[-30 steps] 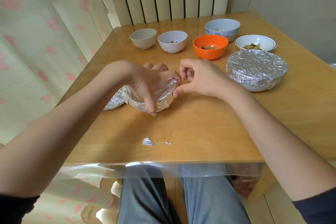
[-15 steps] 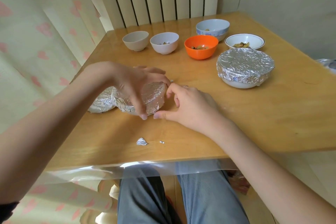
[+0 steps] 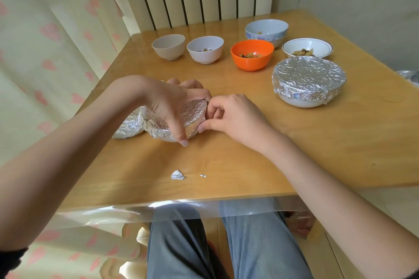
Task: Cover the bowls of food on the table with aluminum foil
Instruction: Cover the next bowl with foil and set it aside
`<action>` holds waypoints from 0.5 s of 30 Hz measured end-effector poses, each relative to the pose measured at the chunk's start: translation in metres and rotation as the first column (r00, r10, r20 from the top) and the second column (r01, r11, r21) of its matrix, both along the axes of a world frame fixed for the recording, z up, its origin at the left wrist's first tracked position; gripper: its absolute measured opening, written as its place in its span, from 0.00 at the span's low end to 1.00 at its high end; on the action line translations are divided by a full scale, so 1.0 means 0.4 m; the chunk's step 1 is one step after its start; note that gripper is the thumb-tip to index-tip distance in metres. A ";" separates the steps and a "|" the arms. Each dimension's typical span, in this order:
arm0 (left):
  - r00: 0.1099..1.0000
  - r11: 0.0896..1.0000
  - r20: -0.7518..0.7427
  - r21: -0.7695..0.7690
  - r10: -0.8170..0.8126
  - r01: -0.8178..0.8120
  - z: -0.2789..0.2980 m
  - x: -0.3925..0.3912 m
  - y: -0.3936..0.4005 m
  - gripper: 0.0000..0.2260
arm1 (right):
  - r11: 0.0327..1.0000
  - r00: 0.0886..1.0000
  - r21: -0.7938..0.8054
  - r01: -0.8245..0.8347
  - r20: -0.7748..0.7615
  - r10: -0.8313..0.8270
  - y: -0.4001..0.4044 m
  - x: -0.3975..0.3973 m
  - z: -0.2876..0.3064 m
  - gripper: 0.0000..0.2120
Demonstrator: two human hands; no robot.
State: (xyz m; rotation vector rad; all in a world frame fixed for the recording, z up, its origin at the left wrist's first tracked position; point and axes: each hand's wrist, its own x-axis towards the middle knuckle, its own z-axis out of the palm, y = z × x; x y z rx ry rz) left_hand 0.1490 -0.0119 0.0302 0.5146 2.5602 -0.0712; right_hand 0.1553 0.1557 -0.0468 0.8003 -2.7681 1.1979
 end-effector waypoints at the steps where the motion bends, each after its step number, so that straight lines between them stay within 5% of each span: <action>1: 1.000 1.000 0.001 0.007 -0.003 0.003 0.000 0.001 0.000 0.33 | 1.000 1.000 0.002 -0.018 -0.002 0.018 0.001 -0.008 0.000 0.14; 11: 1.000 0.999 0.002 0.038 0.006 -0.006 -0.009 -0.002 -0.007 0.34 | 0.973 0.993 0.230 0.017 -0.120 0.011 0.004 -0.078 0.061 0.28; 15: 1.000 0.999 0.001 0.043 0.010 -0.010 -0.012 -0.004 -0.009 0.34 | 0.984 0.996 0.157 -0.085 -0.023 0.090 0.004 -0.095 0.041 0.29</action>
